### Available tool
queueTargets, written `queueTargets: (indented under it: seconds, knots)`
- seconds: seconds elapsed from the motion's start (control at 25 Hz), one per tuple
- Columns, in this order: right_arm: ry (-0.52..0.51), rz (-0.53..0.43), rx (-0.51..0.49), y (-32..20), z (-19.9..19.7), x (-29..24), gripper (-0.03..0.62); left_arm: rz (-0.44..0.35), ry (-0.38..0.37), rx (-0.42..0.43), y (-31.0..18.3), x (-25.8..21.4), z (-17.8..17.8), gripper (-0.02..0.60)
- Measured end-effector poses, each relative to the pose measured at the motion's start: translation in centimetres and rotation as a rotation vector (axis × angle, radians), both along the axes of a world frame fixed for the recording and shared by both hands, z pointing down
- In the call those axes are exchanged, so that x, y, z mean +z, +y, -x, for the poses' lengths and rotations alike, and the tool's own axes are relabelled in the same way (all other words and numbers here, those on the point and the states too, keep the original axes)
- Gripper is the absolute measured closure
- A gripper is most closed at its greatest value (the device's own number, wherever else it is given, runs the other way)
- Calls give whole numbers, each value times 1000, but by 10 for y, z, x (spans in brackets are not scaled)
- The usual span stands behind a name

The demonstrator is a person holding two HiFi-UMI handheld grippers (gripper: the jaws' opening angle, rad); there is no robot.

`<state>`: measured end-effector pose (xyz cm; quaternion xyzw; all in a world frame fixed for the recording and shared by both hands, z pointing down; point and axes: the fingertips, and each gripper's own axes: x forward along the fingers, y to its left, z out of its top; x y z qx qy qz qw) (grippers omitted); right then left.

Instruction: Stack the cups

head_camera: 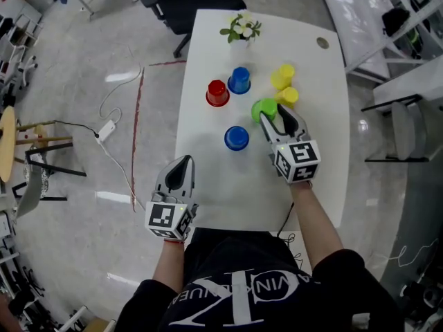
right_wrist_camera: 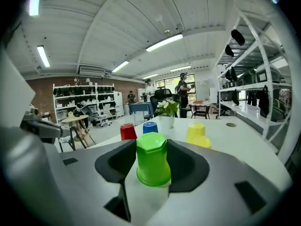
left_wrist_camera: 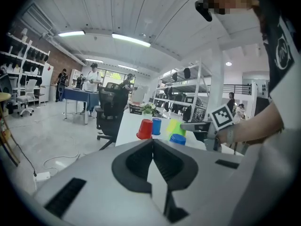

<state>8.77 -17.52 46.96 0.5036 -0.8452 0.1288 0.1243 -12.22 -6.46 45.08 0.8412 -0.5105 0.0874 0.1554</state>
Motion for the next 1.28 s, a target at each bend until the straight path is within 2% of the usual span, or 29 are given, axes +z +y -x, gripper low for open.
queueTargets:
  seconds: [0.12, 0.28, 0.96, 1.04, 1.12, 1.2, 1.28]
  knots:
    - [-23, 25, -12, 41, -7, -2, 382, -6, 12, 15, -4, -2, -6, 577]
    - [6, 67, -27, 72, -3, 23, 384, -16, 18, 41, -8, -7, -16, 577]
    - [28, 75, -46, 84, 10, 26, 377, -3, 23, 48, -6, -2, -21, 577]
    - [-15, 71, -48, 84, 9, 23, 340, 1, 27, 47, -5, -2, -22, 577]
    - [-114, 49, -51, 83, 5, 11, 257, 2, 31, 47, -5, -3, -22, 577]
    - [-198, 17, -40, 75, -6, -6, 233, 3, 32, 45, -5, -3, -21, 577]
    - [-224, -7, -5, 61, -24, -18, 235, 7, 33, 41, -5, -3, -21, 577]
